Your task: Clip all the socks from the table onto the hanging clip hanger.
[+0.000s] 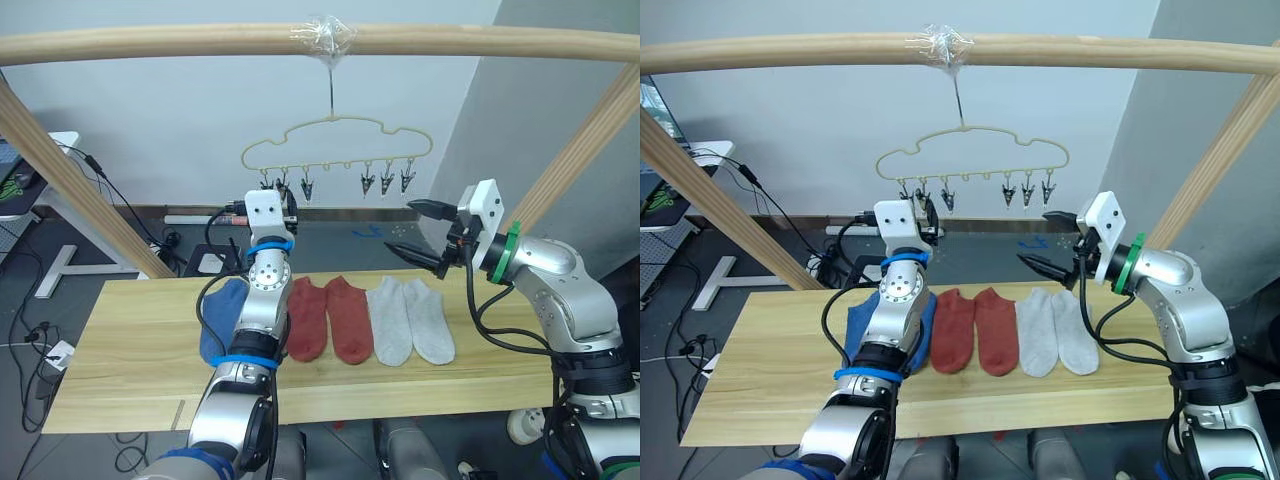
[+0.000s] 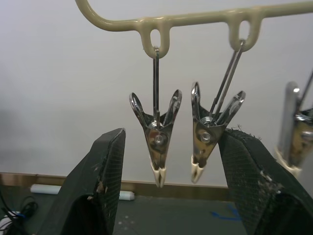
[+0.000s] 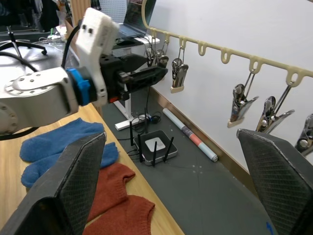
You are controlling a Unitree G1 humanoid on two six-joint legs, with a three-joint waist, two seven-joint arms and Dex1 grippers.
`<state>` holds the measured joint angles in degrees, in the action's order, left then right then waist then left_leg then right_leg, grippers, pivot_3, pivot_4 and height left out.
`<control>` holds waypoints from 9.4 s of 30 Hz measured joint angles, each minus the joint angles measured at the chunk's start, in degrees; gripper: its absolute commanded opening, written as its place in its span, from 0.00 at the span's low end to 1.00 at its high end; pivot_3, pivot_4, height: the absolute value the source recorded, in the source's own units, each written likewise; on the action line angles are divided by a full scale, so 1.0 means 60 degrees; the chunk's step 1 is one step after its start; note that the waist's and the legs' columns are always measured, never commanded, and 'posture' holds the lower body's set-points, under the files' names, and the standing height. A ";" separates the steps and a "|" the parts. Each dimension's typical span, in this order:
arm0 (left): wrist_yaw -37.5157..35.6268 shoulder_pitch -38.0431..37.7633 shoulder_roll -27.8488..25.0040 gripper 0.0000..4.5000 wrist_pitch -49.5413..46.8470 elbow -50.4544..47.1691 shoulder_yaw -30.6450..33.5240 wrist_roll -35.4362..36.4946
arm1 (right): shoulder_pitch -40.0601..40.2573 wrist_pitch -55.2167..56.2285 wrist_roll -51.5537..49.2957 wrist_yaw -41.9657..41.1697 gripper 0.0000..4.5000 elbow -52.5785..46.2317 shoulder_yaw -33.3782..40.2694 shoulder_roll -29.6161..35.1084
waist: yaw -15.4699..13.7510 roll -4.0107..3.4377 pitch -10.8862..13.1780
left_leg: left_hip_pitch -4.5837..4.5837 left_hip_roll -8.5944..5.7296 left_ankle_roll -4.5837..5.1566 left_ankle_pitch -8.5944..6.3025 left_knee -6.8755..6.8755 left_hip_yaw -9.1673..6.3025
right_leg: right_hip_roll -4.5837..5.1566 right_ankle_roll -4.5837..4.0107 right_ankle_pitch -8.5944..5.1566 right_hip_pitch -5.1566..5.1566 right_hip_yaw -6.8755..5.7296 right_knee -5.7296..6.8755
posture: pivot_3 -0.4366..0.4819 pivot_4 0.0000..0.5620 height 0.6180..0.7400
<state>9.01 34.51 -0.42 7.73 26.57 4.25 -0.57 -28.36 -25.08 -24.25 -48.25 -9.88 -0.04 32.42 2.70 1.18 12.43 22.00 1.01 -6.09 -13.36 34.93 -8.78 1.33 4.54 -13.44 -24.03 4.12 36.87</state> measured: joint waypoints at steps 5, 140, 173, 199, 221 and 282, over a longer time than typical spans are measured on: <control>-0.0356 -0.0823 0.0111 0.67 -0.0612 -0.0583 -0.0176 0.0121 | -0.0001 -0.0094 -0.0072 0.0147 1.00 -0.0001 0.0146 0.0001 | 0.0041 0.0001 0.0002 | -0.0002 0.0000 0.0002 0.0001 0.0001 -0.0001 | -0.0001 0.0001 0.0000 -0.0001 0.0000 0.0006 | 0.41 0.38 1.00; -0.4848 0.0635 -0.2515 0.00 -0.4998 -0.1871 0.0656 0.3303 | 0.0985 0.0695 0.2938 0.1824 1.00 0.3482 -0.1503 -0.0080 | 0.0108 -0.0022 0.0015 | -0.0017 -0.0020 0.0021 0.0033 0.0044 -0.0009 | 0.0011 0.0021 0.0038 0.0012 0.0004 0.0058 | 0.46 0.38 1.00; -0.5770 -0.0205 -0.3238 0.00 -0.8041 -0.4117 0.0818 0.4565 | -0.0302 0.3692 0.4634 0.0541 0.09 0.9261 -0.2159 -0.0757 | 0.0091 -0.0019 0.0012 | -0.0131 -0.0020 0.0022 0.0033 0.0042 -0.0016 | 0.0012 0.0027 0.0036 0.0139 0.0002 0.0032 | 0.51 0.33 1.00; -0.6274 -0.0272 -0.3365 0.00 -0.9788 -0.4478 0.1312 0.6027 | 0.1902 0.0258 0.2308 -0.1088 0.00 0.2683 -0.1080 -0.0222 | 0.0088 -0.0020 0.0016 | -0.0115 -0.0020 0.0021 0.0031 0.0034 -0.0020 | 0.0012 0.0028 0.0032 0.0127 -0.0002 0.0021 | 0.51 0.34 1.00; -0.1966 0.1011 -0.1855 0.00 -1.3114 -0.3380 0.5246 1.0258 | 0.1040 0.2839 0.6864 0.2310 0.00 0.0295 -0.3823 -0.1866 | -0.0137 -0.0011 0.0021 | -0.0009 -0.0030 -0.0037 0.0060 0.0031 -0.0042 | 0.0026 0.0028 0.0032 0.0022 -0.0016 0.0019 | 0.50 0.36 1.00; -0.0887 -0.1088 -0.3825 1.00 -1.3071 -0.4948 0.4627 1.3852 | -0.0010 0.3435 0.7798 0.2815 0.00 0.1406 -0.4210 -0.3442 | -0.0144 0.0010 0.0032 | 0.0006 -0.0017 -0.0040 0.0063 -0.0003 -0.0050 | 0.0020 0.0019 0.0029 -0.0011 -0.0019 0.0024 | 0.59 0.35 1.00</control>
<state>3.69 27.99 -23.37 -70.70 -3.12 32.01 82.54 -28.42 -4.48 22.54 -31.36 -1.45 -25.30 11.77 1.84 1.24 12.62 22.03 0.91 -6.33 -12.98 34.92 -9.08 1.45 4.65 -13.27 -24.10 4.00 37.01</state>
